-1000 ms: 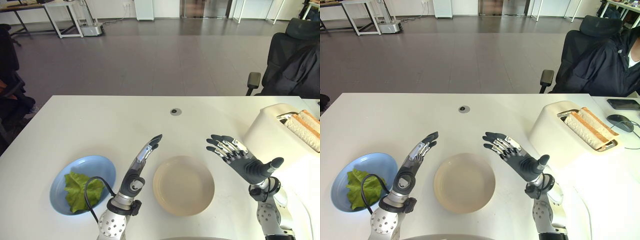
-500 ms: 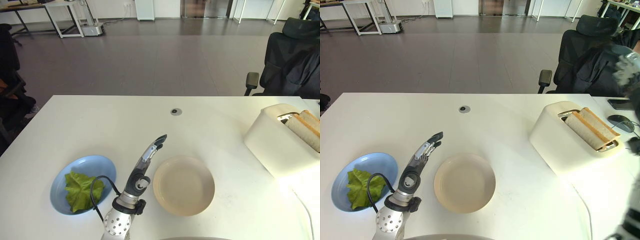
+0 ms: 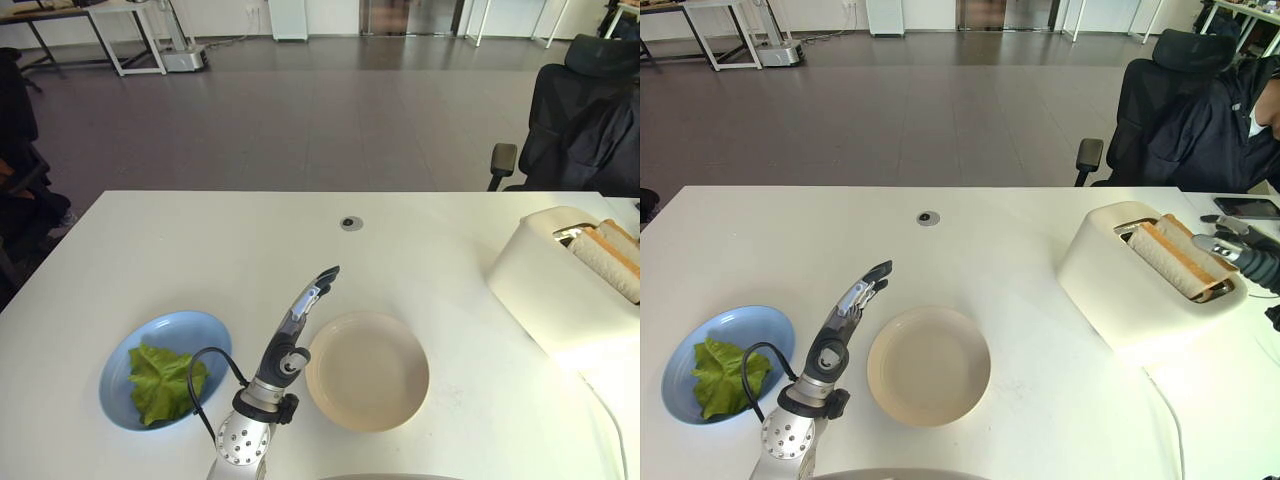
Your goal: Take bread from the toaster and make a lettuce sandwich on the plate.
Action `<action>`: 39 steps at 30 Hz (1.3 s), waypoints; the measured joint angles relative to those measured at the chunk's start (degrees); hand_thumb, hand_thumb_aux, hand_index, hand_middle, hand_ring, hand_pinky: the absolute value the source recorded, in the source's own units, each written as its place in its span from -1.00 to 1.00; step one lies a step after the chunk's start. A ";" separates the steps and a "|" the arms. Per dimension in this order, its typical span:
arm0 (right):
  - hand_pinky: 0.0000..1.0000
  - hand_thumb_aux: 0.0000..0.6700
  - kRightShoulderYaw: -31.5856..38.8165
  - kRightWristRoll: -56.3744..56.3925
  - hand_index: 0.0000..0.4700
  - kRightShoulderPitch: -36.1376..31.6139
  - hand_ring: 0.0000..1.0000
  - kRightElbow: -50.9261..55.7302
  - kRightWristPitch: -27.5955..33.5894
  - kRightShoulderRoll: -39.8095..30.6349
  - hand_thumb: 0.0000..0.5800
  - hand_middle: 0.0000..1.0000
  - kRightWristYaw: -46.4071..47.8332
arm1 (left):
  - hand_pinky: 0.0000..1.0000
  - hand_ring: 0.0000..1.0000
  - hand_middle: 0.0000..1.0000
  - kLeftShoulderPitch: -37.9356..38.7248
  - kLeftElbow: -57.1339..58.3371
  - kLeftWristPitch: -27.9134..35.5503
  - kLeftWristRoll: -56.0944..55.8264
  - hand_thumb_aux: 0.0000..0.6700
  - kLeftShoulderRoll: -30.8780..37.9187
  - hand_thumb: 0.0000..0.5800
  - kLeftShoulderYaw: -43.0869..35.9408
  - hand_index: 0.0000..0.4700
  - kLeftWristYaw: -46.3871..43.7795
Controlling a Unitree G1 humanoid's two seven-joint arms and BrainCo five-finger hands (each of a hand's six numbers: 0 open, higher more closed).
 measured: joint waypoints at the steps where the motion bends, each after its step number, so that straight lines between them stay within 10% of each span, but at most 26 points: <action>1: -1.00 0.01 0.41 -0.02 0.01 -0.55 -1.00 0.86 -0.47 -0.01 0.51 -1.00 -0.17 | -1.00 -1.00 -1.00 0.01 0.01 -0.02 0.00 -1.00 0.00 -1.00 0.00 -1.00 0.02; 8: -1.00 0.10 3.62 -0.12 0.10 -1.98 -1.00 2.88 -2.65 -0.16 0.59 -1.00 -0.18 | -1.00 -1.00 -1.00 0.11 0.01 -0.09 0.21 -1.00 -0.01 -1.00 0.00 -1.00 0.34; 10: -1.00 0.41 3.98 -0.08 0.41 -1.98 -1.00 2.85 -2.72 -0.16 0.83 -1.00 -0.15 | -1.00 -1.00 -1.00 0.14 0.01 -0.09 0.23 -1.00 -0.01 -1.00 0.00 -1.00 0.45; 11: -1.00 1.00 4.01 -0.01 1.00 -1.97 -1.00 2.71 -2.80 -0.16 1.00 -1.00 -0.13 | -1.00 -1.00 -1.00 0.15 0.01 -0.10 0.23 -1.00 -0.01 -1.00 0.00 -1.00 0.52; 26: -1.00 1.00 -2.13 7.84 1.00 -9.12 -1.00 -3.43 1.61 -0.21 1.00 -1.00 -2.33 | -1.00 -1.00 -1.00 0.95 -1.11 -0.22 -0.97 -1.00 0.02 -1.00 1.34 -1.00 1.66; 31: -1.00 1.00 -3.37 16.67 1.00 -12.14 -1.00 -21.61 4.87 0.58 1.00 -1.00 1.49 | -1.00 -1.00 -1.00 2.29 -8.86 7.03 -3.56 -1.00 1.81 -1.00 8.02 -1.00 2.75; 39: -1.00 1.00 14.73 14.76 1.00 -1.45 -1.00 -50.51 1.90 13.96 1.00 -1.00 4.91 | -1.00 -1.00 -1.00 5.82 -16.37 20.69 -2.53 -1.00 12.35 -1.00 26.67 -1.00 0.63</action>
